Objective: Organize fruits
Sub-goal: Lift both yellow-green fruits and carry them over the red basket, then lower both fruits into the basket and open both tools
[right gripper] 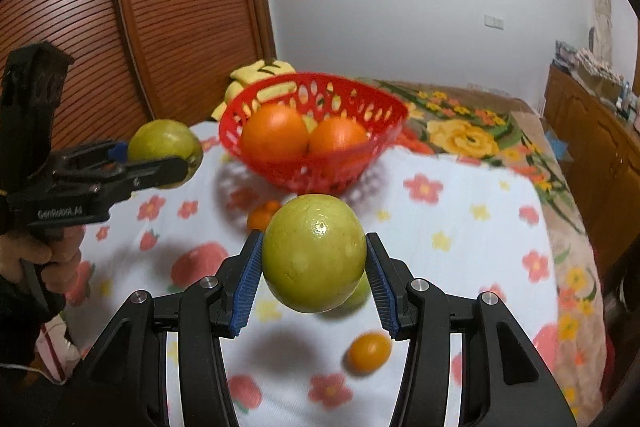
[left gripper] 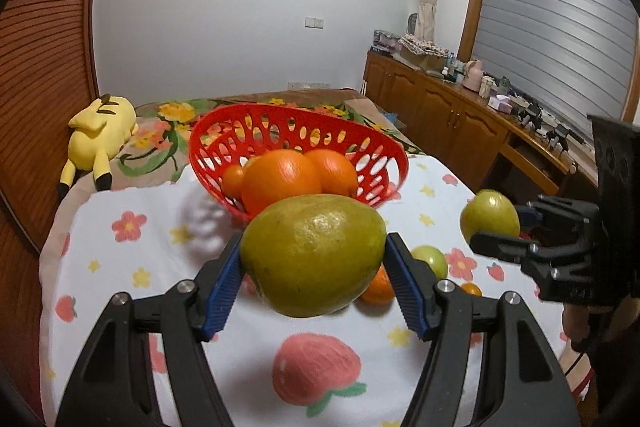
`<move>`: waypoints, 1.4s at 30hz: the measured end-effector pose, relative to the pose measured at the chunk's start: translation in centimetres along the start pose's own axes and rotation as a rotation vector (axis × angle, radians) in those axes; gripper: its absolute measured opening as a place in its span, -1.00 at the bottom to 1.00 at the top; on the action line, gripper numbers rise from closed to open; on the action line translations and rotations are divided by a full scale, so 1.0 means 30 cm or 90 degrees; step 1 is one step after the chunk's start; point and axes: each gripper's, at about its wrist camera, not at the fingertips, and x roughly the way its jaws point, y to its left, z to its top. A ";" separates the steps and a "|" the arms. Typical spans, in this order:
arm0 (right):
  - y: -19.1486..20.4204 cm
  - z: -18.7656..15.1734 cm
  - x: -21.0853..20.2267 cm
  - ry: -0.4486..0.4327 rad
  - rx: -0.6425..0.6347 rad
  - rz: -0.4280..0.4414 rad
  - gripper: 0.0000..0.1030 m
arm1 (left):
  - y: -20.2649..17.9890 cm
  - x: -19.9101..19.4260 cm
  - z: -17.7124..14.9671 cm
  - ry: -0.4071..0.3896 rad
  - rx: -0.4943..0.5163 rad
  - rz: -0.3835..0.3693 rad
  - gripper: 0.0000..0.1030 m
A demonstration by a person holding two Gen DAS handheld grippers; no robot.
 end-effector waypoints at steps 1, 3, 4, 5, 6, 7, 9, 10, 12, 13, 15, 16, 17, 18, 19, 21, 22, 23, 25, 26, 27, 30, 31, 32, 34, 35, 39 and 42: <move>-0.001 0.022 0.006 -0.001 -0.005 -0.001 -0.02 | 0.004 0.005 0.007 0.000 0.000 0.000 0.31; -0.004 0.058 0.018 -0.002 -0.015 -0.002 -0.02 | 0.018 0.018 0.030 -0.002 0.000 0.002 0.31; -0.006 0.076 0.026 -0.004 -0.019 -0.002 -0.02 | 0.020 0.023 0.034 -0.002 0.001 0.003 0.31; -0.009 0.094 0.033 -0.005 -0.023 -0.002 -0.02 | 0.027 0.030 0.047 -0.003 0.001 0.003 0.31; -0.011 0.106 0.038 -0.005 -0.025 -0.001 -0.02 | 0.030 0.035 0.054 -0.004 0.003 0.005 0.31; -0.017 0.127 0.051 -0.006 -0.027 0.000 -0.02 | 0.034 0.040 0.063 -0.005 0.005 0.007 0.31; -0.025 0.147 0.070 -0.004 -0.028 0.003 -0.02 | 0.042 0.049 0.082 -0.006 0.008 0.011 0.31; -0.032 0.165 0.088 -0.002 -0.028 0.004 -0.02 | 0.050 0.058 0.096 -0.006 0.009 0.013 0.31; -0.040 0.189 0.116 0.003 -0.029 0.008 -0.02 | 0.059 0.071 0.118 -0.007 0.010 0.016 0.31; -0.046 0.201 0.133 0.006 -0.028 0.011 -0.02 | 0.064 0.078 0.129 -0.008 0.011 0.018 0.31; -0.060 0.216 0.159 0.012 -0.027 0.016 -0.02 | 0.075 0.091 0.145 -0.008 0.012 0.021 0.31; -0.064 0.225 0.170 0.015 -0.028 0.018 -0.02 | 0.083 0.103 0.158 -0.008 0.011 0.022 0.31; -0.071 0.237 0.193 0.020 -0.030 0.019 -0.02 | 0.089 0.115 0.167 -0.007 0.012 0.023 0.31; -0.075 0.249 0.209 0.024 -0.032 0.018 -0.02 | 0.091 0.123 0.173 -0.006 0.013 0.025 0.31; -0.082 0.255 0.226 0.028 -0.033 0.017 -0.02 | 0.097 0.136 0.183 -0.004 0.014 0.027 0.31; -0.098 0.270 0.260 0.036 -0.034 0.015 -0.02 | 0.099 0.149 0.196 -0.002 0.016 0.028 0.31; -0.104 0.276 0.271 0.039 -0.034 0.014 -0.02 | 0.103 0.160 0.204 -0.001 0.016 0.029 0.31; -0.111 0.282 0.287 0.043 -0.034 0.012 -0.02 | 0.104 0.166 0.209 0.000 0.017 0.029 0.31; -0.122 0.292 0.314 0.050 -0.036 0.009 -0.02 | 0.110 0.179 0.220 0.001 0.018 0.029 0.31; -0.128 0.296 0.325 0.052 -0.037 0.008 -0.02 | 0.114 0.186 0.226 0.001 0.018 0.029 0.31; -0.129 0.300 0.333 0.055 -0.038 0.008 -0.02 | 0.113 0.184 0.225 0.001 0.018 0.029 0.31; -0.137 0.302 0.357 0.063 -0.041 0.008 -0.01 | 0.127 0.210 0.246 0.004 0.016 0.031 0.31; -0.140 0.301 0.365 0.065 -0.042 0.009 -0.01 | 0.131 0.223 0.253 0.007 0.016 0.031 0.31; -0.142 0.300 0.373 0.067 -0.044 0.010 -0.01 | 0.135 0.233 0.260 0.009 0.016 0.032 0.31; -0.140 0.296 0.386 0.072 -0.047 0.010 -0.01 | 0.137 0.253 0.271 0.013 0.017 0.033 0.31; -0.141 0.295 0.391 0.074 -0.048 0.011 -0.01 | 0.138 0.262 0.278 0.014 0.018 0.034 0.31; -0.151 0.290 0.410 0.084 -0.052 0.013 -0.01 | 0.138 0.312 0.301 0.027 0.027 0.039 0.31; -0.154 0.292 0.415 0.081 -0.049 0.015 -0.01 | 0.140 0.349 0.313 0.039 0.028 0.039 0.31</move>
